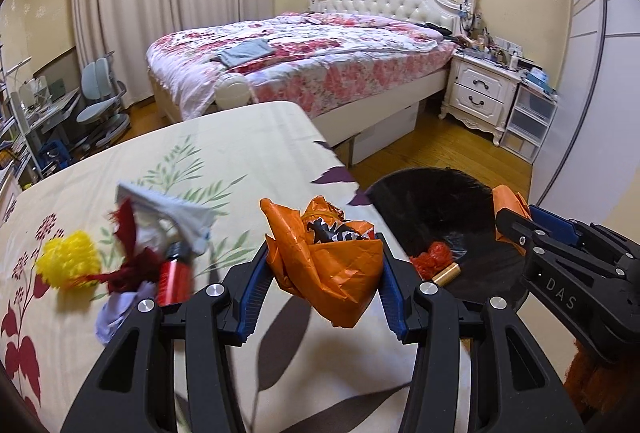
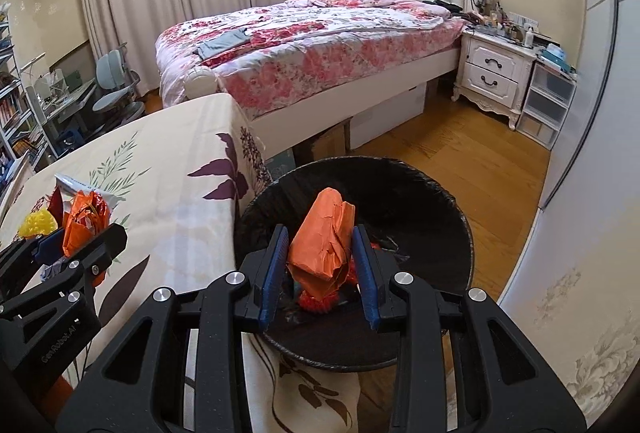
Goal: Collect trash
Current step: 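Carry the orange bag and orange cloth toward the black bin, then open both tools over the black bin to drop the bag and cloth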
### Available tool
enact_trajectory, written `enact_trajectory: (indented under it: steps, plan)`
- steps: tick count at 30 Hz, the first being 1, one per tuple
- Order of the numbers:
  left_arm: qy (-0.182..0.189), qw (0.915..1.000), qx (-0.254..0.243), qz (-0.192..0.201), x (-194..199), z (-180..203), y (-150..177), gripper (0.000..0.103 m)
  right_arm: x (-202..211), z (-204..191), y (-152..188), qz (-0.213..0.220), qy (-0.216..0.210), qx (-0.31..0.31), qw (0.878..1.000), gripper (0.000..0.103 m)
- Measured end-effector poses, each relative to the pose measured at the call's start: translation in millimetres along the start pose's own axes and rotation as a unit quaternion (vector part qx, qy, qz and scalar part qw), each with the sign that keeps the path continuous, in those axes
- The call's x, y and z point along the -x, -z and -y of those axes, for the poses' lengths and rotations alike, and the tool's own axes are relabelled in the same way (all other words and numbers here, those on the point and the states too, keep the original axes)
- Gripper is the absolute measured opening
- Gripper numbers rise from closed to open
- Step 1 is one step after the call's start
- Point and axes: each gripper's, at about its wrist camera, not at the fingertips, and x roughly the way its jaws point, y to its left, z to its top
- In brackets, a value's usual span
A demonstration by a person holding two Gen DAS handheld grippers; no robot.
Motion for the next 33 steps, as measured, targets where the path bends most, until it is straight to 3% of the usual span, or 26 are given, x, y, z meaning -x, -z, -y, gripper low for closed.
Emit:
enact_trajectory:
  steps: [17, 26, 29, 33]
  plan:
    - [0.012, 0.9994, -0.027, -0.021, -59.3, 47.7, -23.8, 0.05, -35.6, 39.7, -9.4, -0.014, 0.014, -0.023, 1.0, 0.032]
    - [0.011, 0.9987, -0.041, -0.028, -70.2, 60.7, -24.9, 0.051, -44.0, 48.5, -8.2, -0.02, 0.017, -0.032, 0.999, 0.033]
    - [0.012, 0.9986, -0.043, -0.027, -70.1, 62.3, -26.2, 0.057, -44.2, 51.2, -8.8, -0.017, 0.022, -0.037, 0.999, 0.034]
    - [0.008, 0.9989, -0.039, -0.023, -69.8, 60.5, -27.8, 0.074, -43.4, 56.2, -8.1, -0.014, 0.029, -0.047, 0.998, 0.039]
